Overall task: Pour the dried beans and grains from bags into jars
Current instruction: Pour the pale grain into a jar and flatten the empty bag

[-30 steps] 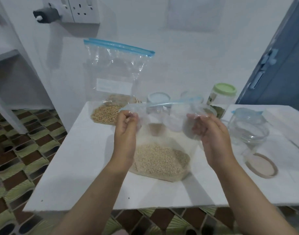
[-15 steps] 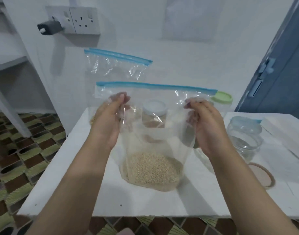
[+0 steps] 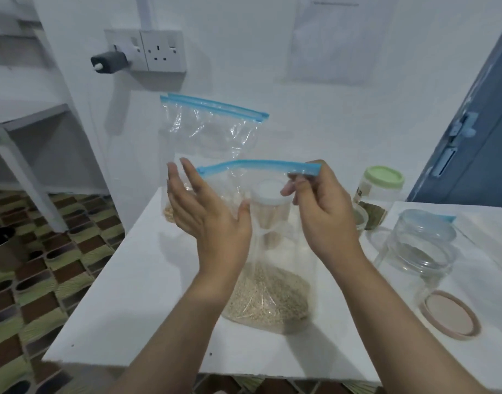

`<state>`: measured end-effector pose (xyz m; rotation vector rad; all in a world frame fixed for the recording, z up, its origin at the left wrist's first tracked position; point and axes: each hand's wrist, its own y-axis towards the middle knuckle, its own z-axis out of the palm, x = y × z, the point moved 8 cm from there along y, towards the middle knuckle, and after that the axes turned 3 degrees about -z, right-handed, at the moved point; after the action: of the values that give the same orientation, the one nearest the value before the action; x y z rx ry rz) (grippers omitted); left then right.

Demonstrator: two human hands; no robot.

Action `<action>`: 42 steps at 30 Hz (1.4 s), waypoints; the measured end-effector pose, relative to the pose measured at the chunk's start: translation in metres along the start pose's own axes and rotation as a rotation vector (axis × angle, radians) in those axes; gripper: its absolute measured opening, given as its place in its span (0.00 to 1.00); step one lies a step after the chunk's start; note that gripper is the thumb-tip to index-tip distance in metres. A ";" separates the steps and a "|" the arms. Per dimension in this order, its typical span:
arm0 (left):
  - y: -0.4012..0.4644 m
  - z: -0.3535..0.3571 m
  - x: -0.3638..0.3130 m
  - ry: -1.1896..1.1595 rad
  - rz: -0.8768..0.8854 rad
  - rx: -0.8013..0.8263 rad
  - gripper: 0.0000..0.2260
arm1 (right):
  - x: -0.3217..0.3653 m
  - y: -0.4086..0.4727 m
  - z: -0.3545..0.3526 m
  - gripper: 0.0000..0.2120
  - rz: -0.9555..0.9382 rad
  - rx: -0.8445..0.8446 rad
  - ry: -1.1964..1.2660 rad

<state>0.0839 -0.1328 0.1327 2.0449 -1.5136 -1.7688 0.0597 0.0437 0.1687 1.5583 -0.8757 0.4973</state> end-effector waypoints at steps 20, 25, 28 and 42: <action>0.002 -0.005 -0.065 -0.043 0.353 0.056 0.07 | 0.014 -0.010 -0.024 0.13 -0.081 -0.011 0.002; 0.027 -0.007 -0.038 0.044 0.313 0.013 0.09 | 0.006 -0.011 -0.041 0.12 -0.051 -0.147 0.037; 0.047 -0.008 0.008 0.173 0.141 -0.035 0.14 | -0.005 -0.011 -0.053 0.13 0.003 -0.227 0.051; 0.032 0.014 -0.024 -0.604 0.033 0.214 0.12 | -0.064 0.011 -0.070 0.10 0.234 0.094 -0.453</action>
<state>0.0570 -0.1261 0.1639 1.6122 -1.9322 -2.4520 0.0231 0.1273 0.1419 1.6948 -1.4087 0.3574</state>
